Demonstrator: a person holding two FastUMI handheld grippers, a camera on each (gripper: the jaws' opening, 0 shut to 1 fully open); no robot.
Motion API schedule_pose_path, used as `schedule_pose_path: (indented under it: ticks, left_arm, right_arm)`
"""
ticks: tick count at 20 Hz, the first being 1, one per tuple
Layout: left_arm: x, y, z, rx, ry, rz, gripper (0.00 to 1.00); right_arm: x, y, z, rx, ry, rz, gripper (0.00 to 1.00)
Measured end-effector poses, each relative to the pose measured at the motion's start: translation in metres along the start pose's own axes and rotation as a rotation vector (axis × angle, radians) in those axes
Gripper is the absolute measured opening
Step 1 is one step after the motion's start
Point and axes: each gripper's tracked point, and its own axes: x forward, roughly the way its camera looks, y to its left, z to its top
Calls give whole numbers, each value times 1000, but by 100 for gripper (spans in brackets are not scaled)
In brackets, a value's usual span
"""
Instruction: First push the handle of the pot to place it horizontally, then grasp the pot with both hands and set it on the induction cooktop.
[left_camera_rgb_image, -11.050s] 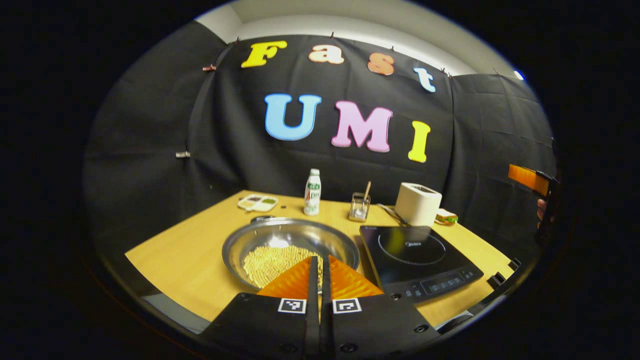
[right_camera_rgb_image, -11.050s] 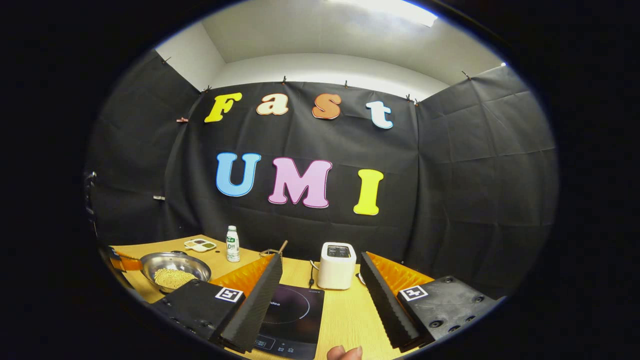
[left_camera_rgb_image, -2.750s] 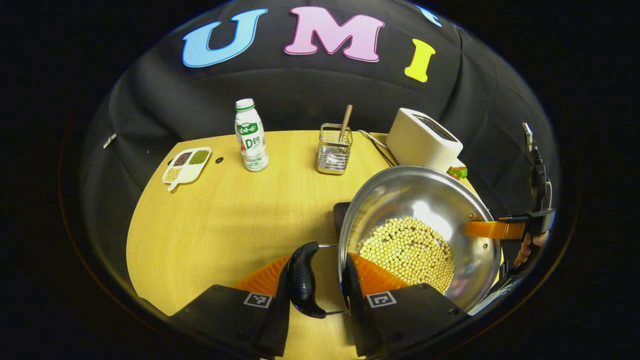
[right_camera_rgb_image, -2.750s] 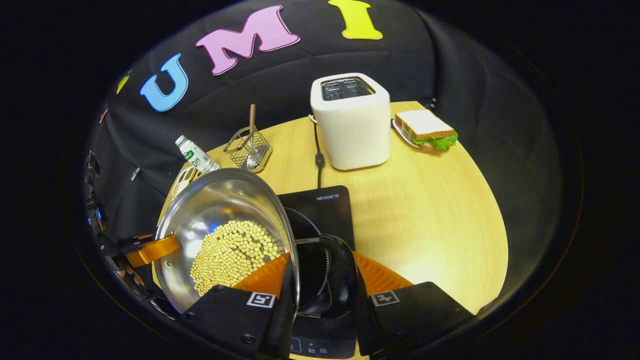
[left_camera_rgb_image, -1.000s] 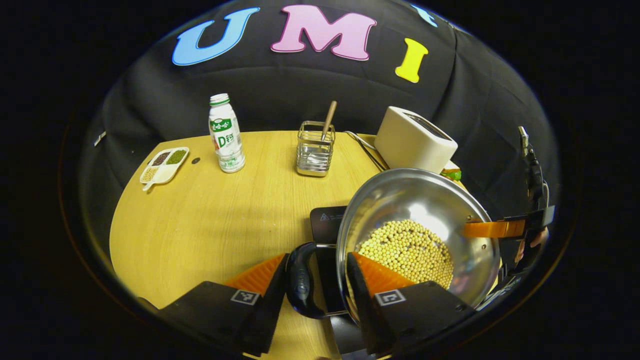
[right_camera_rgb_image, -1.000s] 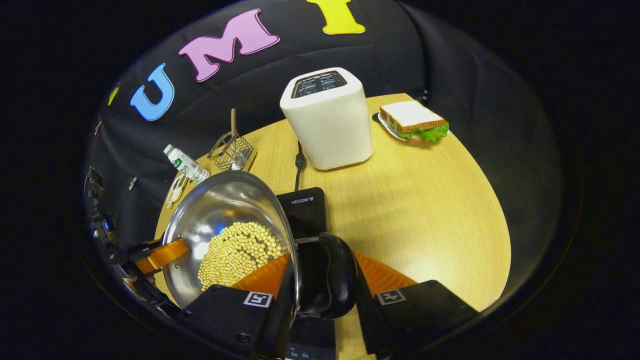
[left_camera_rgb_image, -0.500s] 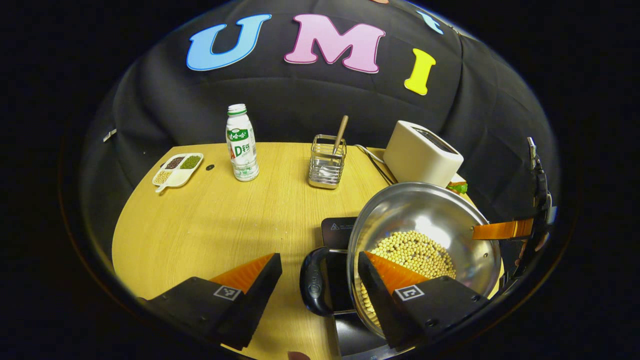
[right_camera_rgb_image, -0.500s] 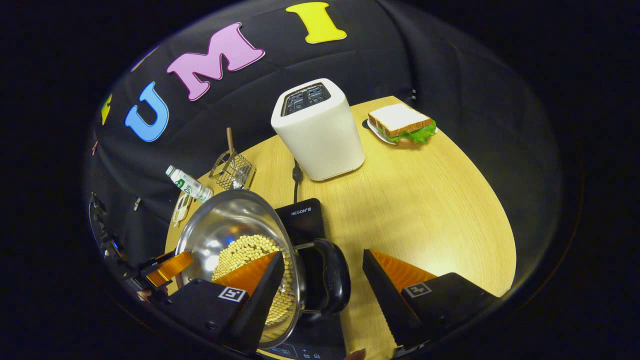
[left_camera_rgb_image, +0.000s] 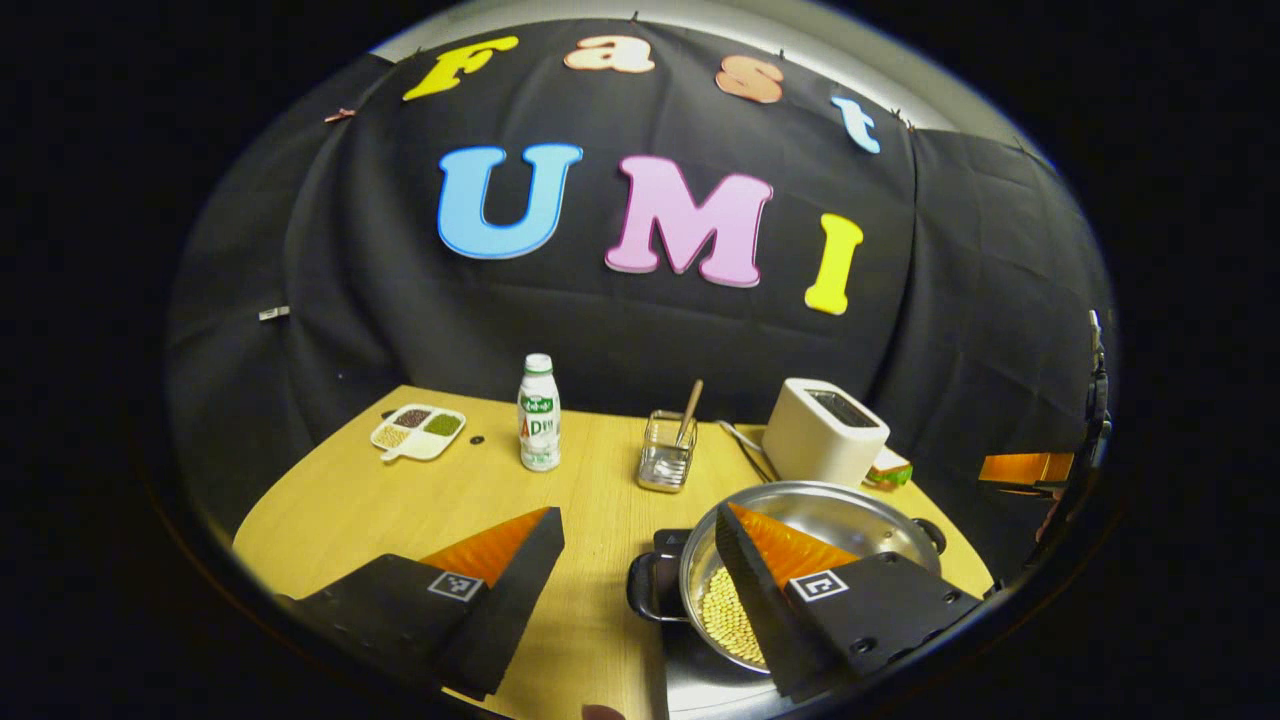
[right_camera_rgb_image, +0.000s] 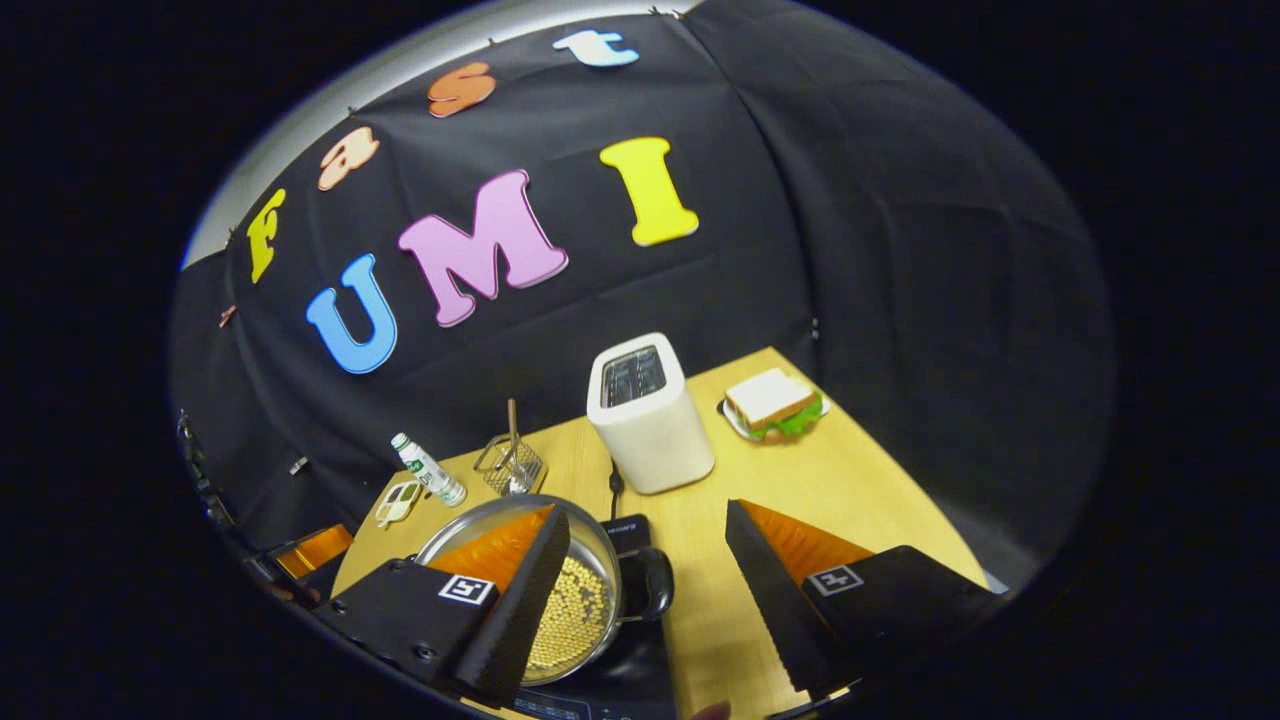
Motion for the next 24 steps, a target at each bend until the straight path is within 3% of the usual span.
schedule_pose_path:
  ticks: [4,10,13,19,24]
  left_arm:
    - [-54,-3,31,69,-155,27,95]
    - [-118,-30,44,121,-327,50,95]
    - [-145,-39,41,112,-386,52,95]
    - [-178,-27,9,103,-385,104,95]
    - [-189,-35,-3,153,-390,112,95]
  right_arm:
    - [-49,11,31,-168,-175,14,98]
    - [-110,41,51,-202,-353,84,98]
    - [-135,40,58,-225,-438,74,97]
    - [-162,20,36,-206,-479,79,97]
    - [-164,16,16,-184,-483,117,97]
